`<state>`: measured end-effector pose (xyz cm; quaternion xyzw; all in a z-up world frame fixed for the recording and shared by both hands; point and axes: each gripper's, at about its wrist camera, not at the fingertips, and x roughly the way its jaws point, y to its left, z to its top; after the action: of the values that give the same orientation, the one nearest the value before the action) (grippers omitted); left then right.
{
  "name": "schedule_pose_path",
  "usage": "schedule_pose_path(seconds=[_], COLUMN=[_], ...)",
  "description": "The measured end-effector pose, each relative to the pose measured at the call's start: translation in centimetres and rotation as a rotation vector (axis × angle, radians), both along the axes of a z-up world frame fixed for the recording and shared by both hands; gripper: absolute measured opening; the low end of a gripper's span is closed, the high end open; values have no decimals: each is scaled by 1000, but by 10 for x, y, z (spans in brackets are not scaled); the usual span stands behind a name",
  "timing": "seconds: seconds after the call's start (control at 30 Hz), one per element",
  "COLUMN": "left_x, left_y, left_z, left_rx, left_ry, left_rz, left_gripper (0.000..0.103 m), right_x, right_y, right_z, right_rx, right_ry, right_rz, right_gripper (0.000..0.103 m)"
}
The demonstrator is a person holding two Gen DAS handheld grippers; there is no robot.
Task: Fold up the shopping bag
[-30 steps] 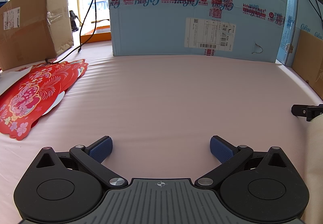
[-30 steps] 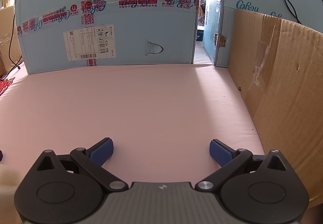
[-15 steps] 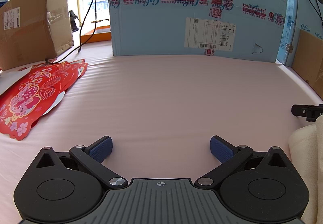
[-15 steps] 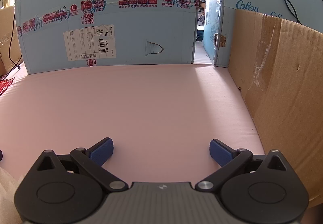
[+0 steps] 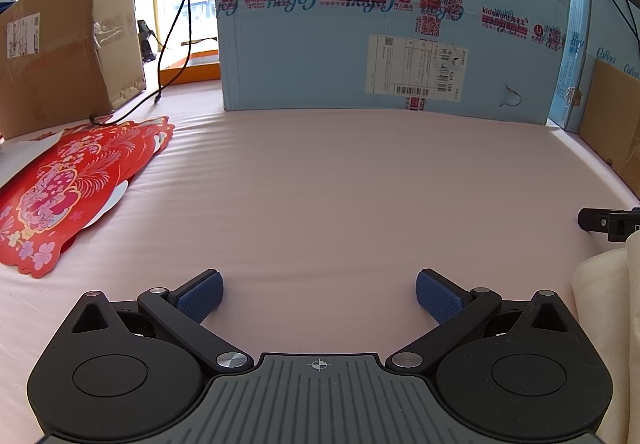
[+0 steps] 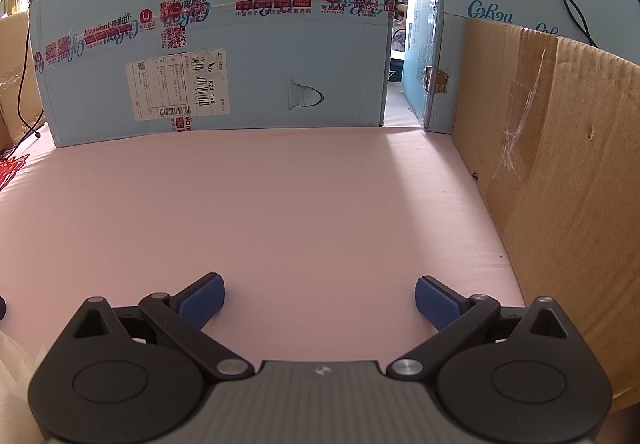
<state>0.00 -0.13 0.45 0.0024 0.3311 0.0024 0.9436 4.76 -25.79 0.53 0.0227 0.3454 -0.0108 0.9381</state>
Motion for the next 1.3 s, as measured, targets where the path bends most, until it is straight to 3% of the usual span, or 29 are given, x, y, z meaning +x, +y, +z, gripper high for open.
schedule_pose_path(seconds=[0.33,0.6,1.07,1.3], left_x=[-4,-19,-42,-65], left_y=[0,7,-11,-22], left_z=[2,15,33,47], left_rx=[4,-50,-26,-63], left_ry=[-20,-116,-165,-215], left_rz=[12,23,-54,-140], left_gripper=[103,103,103,103], right_x=[-1,-12,-51,-77], right_y=[2,3,-1,-7], right_z=[2,11,40,53], right_rx=[6,28,30,33], right_ry=[4,5,-48,-83], right_rz=[9,31,58,70], right_gripper=[103,103,103,103])
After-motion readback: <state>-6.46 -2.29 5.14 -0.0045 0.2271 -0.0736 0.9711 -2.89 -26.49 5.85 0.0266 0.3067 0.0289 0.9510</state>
